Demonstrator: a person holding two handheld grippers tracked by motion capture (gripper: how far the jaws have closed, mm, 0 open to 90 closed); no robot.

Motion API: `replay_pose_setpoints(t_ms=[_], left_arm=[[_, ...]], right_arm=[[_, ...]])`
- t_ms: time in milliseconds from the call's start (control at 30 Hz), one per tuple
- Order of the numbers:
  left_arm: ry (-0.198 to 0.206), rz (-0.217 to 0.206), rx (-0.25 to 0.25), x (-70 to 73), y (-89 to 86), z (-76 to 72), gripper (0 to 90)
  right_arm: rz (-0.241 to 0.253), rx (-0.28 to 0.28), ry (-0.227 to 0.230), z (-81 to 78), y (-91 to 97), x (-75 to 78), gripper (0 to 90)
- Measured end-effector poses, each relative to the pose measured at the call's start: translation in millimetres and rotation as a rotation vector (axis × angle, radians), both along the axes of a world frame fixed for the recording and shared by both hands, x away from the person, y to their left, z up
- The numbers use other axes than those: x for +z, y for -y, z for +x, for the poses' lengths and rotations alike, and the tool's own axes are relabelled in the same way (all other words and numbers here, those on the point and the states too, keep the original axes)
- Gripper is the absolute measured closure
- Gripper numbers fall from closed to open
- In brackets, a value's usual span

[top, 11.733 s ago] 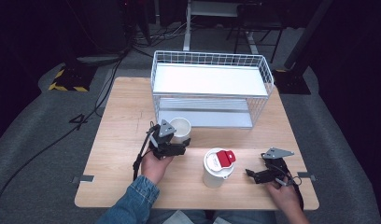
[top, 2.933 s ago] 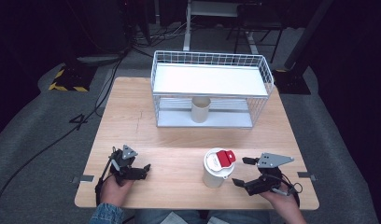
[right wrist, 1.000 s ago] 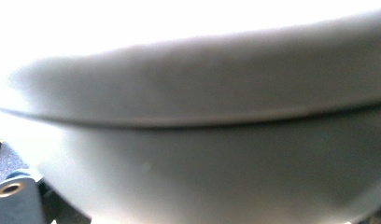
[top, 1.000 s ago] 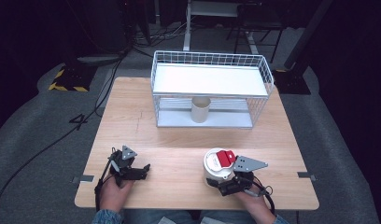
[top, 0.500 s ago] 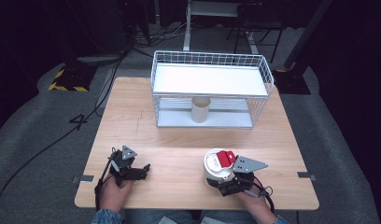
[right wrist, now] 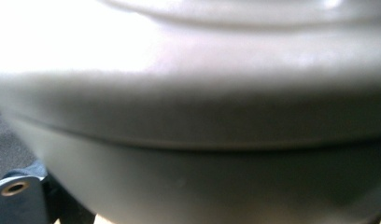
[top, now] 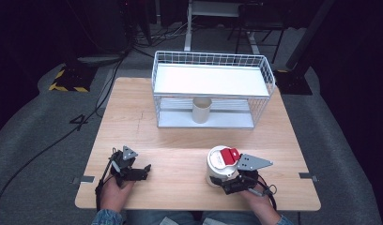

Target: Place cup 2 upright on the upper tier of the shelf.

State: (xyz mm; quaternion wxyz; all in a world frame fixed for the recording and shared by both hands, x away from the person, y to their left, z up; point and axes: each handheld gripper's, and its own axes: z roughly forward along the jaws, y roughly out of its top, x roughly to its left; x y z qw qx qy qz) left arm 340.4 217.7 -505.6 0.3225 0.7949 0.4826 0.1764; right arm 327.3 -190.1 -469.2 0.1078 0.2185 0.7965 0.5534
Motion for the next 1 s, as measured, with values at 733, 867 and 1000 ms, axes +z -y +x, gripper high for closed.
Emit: replay_pose_setpoints(t_ms=[733, 867, 1000], left_arm=[[-0.001, 0.000, 0.000, 0.0, 0.0, 0.2, 7.4], [-0.001, 0.000, 0.000, 0.0, -0.1, 0.2, 7.4], [-0.001, 0.000, 0.000, 0.0, -0.1, 0.2, 7.4]], right_arm=[[0.035, -0.029, 0.007, 14.3, 1.3, 54.7, 9.4], [0.026, -0.046, 0.026, 18.1, 1.9, 67.9, 9.4], [0.031, -0.054, 0.044, 21.3, 1.9, 81.0, 9.4]])
